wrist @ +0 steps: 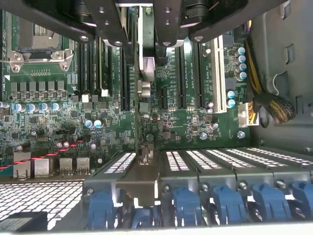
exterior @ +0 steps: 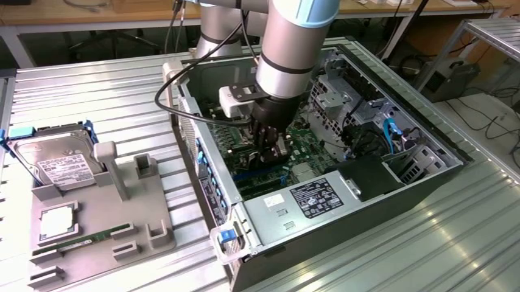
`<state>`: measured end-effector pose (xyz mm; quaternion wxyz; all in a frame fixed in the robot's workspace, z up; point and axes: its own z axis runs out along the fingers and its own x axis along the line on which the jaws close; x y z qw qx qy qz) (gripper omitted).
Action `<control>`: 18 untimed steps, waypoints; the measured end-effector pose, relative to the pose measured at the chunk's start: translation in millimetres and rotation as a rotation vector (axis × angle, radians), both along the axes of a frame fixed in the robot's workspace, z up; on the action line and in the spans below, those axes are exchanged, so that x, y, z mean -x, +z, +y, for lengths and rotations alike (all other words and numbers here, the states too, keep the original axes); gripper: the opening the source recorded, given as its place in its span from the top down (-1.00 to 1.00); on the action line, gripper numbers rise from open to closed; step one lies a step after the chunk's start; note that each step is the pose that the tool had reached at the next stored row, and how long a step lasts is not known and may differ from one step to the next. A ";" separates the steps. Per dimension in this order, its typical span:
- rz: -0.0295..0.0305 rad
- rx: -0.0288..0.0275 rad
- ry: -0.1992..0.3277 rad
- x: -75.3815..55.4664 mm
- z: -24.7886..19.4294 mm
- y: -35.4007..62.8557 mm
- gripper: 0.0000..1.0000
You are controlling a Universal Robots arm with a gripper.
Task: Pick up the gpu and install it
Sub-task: 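Insert the gpu into the slot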
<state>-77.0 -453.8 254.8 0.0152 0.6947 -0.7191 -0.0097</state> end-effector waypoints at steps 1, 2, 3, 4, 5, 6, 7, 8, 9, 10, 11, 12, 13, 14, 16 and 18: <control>0.0000 -0.0001 0.000 0.0 0.0 -0.5 0.47; 0.0000 -0.0007 0.000 0.1 -0.1 -1.4 0.47; -0.0001 -0.0016 0.000 0.0 0.6 -2.0 0.47; -0.0004 -0.0047 0.005 -0.1 5.8 -2.8 0.47; -0.0002 -0.0056 0.006 0.0 5.7 -2.7 0.47; -0.0002 -0.0053 0.006 0.0 2.7 -2.7 0.47; -0.0002 -0.0052 0.006 0.0 2.2 -2.7 0.47; -0.0002 -0.0052 0.006 0.0 2.1 -2.8 0.47; -0.0002 -0.0052 0.006 0.0 2.1 -2.8 0.47; -0.0002 -0.0051 0.006 0.0 2.1 -2.8 0.47; -0.0002 -0.0052 0.006 0.0 2.1 -2.9 0.47; -0.0001 -0.0051 0.006 0.0 2.1 -2.8 0.47; -0.0002 -0.0052 0.006 0.0 2.1 -2.8 0.47; -0.0002 -0.0052 0.006 0.0 2.1 -2.8 0.47; -0.0004 -0.0056 0.006 0.0 2.2 -3.0 0.45; -0.0003 -0.0055 0.006 0.0 2.1 -3.0 0.32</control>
